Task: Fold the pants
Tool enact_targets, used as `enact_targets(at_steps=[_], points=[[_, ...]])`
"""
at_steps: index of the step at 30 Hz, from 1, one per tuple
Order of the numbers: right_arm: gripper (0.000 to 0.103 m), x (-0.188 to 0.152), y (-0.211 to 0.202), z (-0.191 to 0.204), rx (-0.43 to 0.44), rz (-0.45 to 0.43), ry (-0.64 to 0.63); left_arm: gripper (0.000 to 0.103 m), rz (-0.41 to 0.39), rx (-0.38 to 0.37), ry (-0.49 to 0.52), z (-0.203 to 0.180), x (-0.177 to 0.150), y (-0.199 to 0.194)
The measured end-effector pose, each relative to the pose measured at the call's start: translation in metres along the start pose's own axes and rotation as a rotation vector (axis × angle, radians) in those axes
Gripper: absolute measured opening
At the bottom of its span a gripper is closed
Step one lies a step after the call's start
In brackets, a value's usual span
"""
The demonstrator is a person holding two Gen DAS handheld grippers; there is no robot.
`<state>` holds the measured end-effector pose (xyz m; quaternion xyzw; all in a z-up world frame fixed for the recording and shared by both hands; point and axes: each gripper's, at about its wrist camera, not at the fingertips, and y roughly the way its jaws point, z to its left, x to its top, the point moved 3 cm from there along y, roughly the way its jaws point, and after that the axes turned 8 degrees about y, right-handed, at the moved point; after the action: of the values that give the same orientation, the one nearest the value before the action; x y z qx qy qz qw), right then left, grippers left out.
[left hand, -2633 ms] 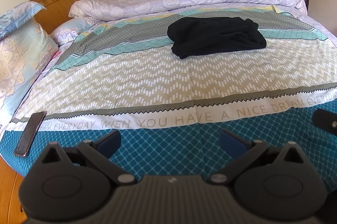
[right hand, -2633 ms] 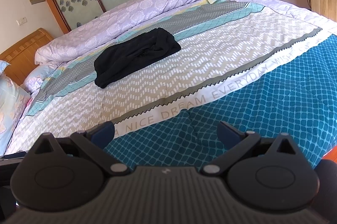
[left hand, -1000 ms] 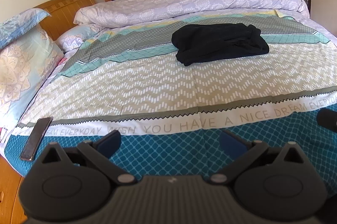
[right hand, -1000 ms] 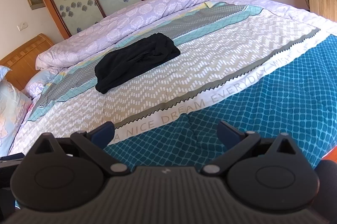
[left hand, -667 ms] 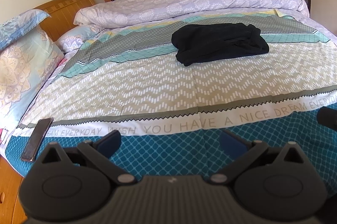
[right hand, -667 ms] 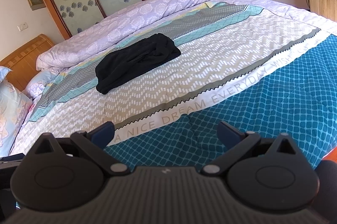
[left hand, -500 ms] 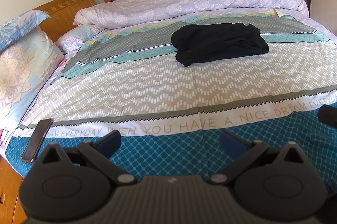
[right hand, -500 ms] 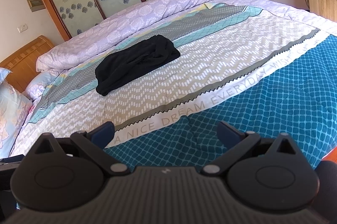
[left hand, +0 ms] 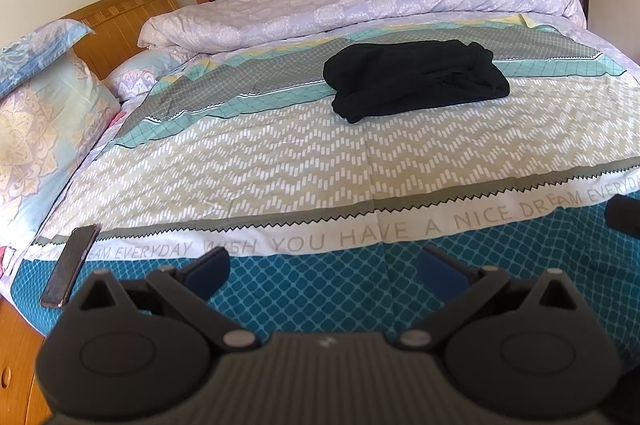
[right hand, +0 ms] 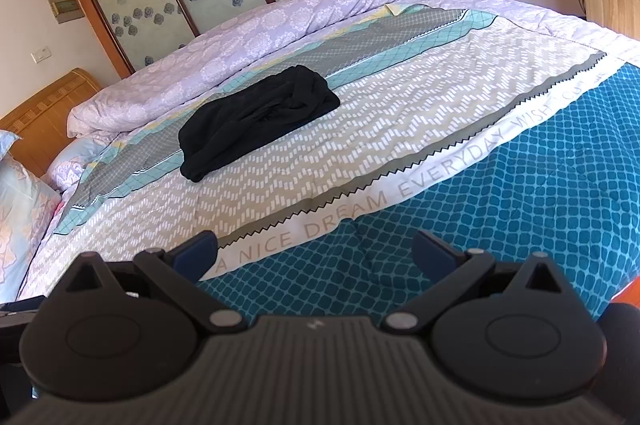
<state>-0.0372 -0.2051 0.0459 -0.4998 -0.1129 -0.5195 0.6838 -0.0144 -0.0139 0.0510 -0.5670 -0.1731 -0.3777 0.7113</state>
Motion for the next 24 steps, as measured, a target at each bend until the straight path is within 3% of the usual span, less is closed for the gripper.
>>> enact_targets(at_steps=[11,17,24], points=[[0.103,-0.002,0.002,0.0,-0.007,0.009,-0.004,0.103,0.012,-0.013,0.002,-0.001,-0.006,0.003],[0.103,-0.007,0.005,0.003,-0.008,0.037,-0.028,0.103,0.109,-0.116,-0.016,-0.005,-0.014,0.015],[0.103,-0.008,0.006,0.004,-0.005,0.038,-0.028,0.103,0.165,-0.182,-0.024,-0.01,-0.019,0.02]])
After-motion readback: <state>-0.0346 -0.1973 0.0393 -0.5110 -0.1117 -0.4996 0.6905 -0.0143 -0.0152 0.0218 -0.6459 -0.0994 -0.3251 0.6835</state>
